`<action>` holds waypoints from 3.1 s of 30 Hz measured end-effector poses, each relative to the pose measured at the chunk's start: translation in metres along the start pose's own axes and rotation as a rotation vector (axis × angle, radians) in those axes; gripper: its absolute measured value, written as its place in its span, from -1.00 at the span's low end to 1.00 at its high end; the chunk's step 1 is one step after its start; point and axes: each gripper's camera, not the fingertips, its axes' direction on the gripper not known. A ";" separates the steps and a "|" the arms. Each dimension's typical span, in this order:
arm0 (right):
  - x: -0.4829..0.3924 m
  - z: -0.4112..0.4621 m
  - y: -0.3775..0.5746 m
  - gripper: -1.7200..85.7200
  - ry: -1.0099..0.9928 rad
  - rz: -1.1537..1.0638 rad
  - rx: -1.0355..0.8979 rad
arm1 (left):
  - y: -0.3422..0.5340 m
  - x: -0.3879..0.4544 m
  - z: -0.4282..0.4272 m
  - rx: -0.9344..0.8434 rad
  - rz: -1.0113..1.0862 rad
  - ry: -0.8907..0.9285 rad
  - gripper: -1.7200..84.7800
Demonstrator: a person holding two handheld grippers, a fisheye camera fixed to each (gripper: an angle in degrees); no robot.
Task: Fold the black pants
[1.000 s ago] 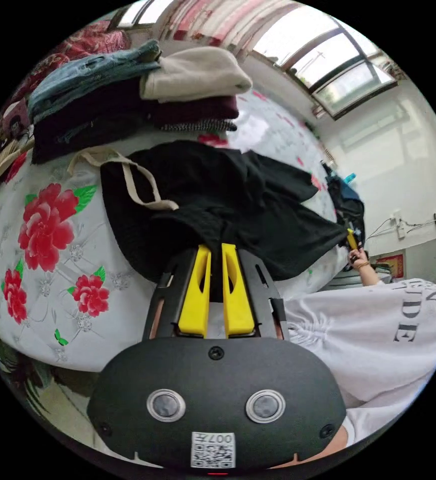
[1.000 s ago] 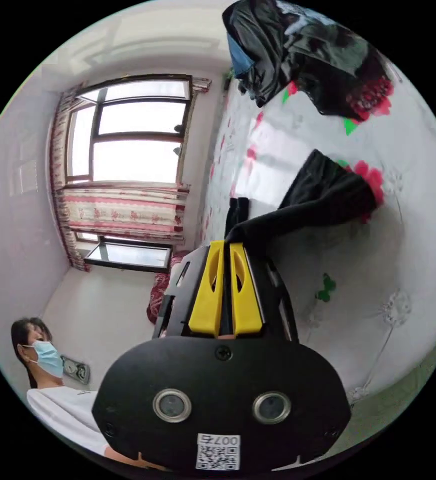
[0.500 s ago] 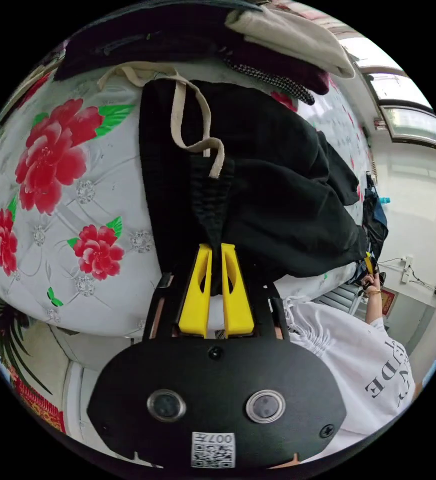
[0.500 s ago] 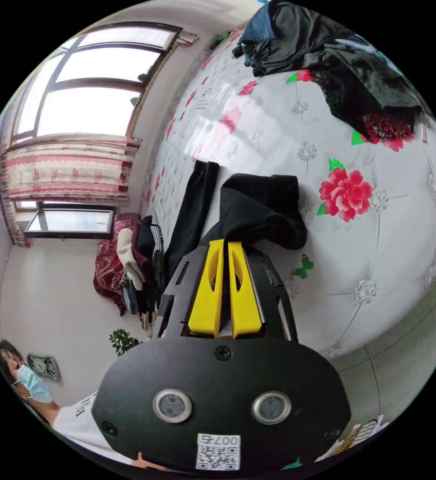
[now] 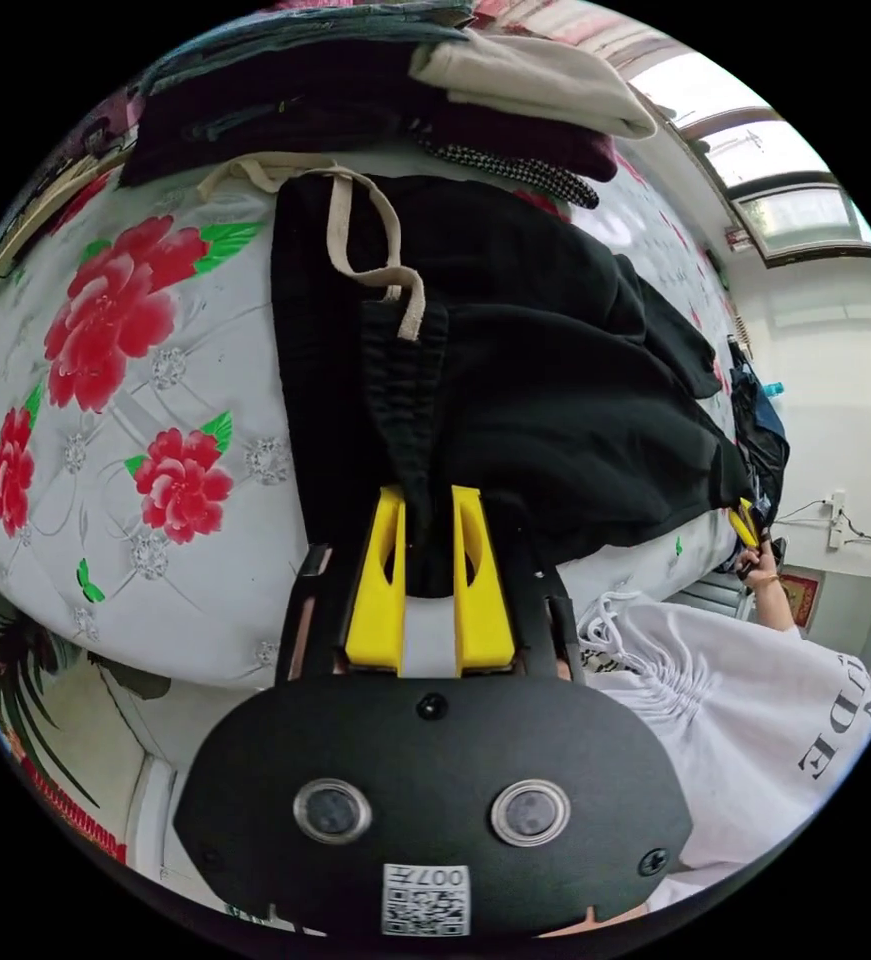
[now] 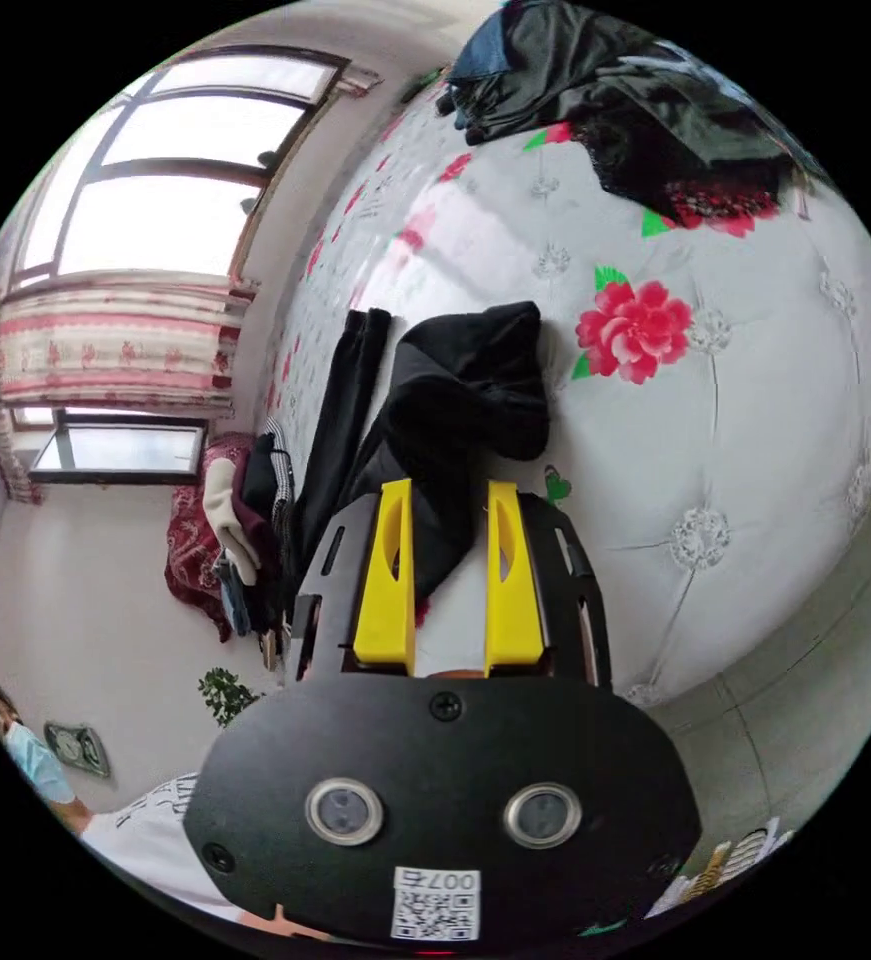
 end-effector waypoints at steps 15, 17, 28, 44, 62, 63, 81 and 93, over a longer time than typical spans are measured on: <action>-0.066 -0.106 -0.027 -0.94 -0.029 -0.290 0.222 | 0.012 0.028 -0.047 -0.080 0.096 -0.117 -0.93; -0.050 -0.097 -0.024 -0.90 0.061 -0.224 0.150 | 0.019 0.023 -0.041 -0.077 0.075 -0.135 -0.93; 0.018 -0.001 0.003 -0.84 -0.420 0.195 0.125 | 0.001 0.024 -0.019 -0.070 -0.005 -0.124 -0.94; -0.048 -0.068 0.050 -0.94 0.477 -0.077 -0.014 | 0.043 0.024 -0.002 -0.153 -0.064 -0.103 -0.90; -0.316 0.170 0.013 -0.75 0.443 -0.780 -0.236 | -0.052 0.080 -0.010 0.055 -0.040 -0.259 -0.80; -0.324 0.181 0.011 -0.75 0.460 -0.800 -0.252 | -0.070 0.092 0.003 0.022 -0.009 -0.282 -0.81; -0.427 0.371 -0.033 -0.85 0.835 -1.413 -0.697 | -0.235 0.111 0.073 -0.221 0.134 -0.429 -0.82; -0.485 0.161 0.003 -0.96 0.587 -1.437 -0.072 | -0.204 0.093 0.072 -0.070 0.082 -0.365 -0.82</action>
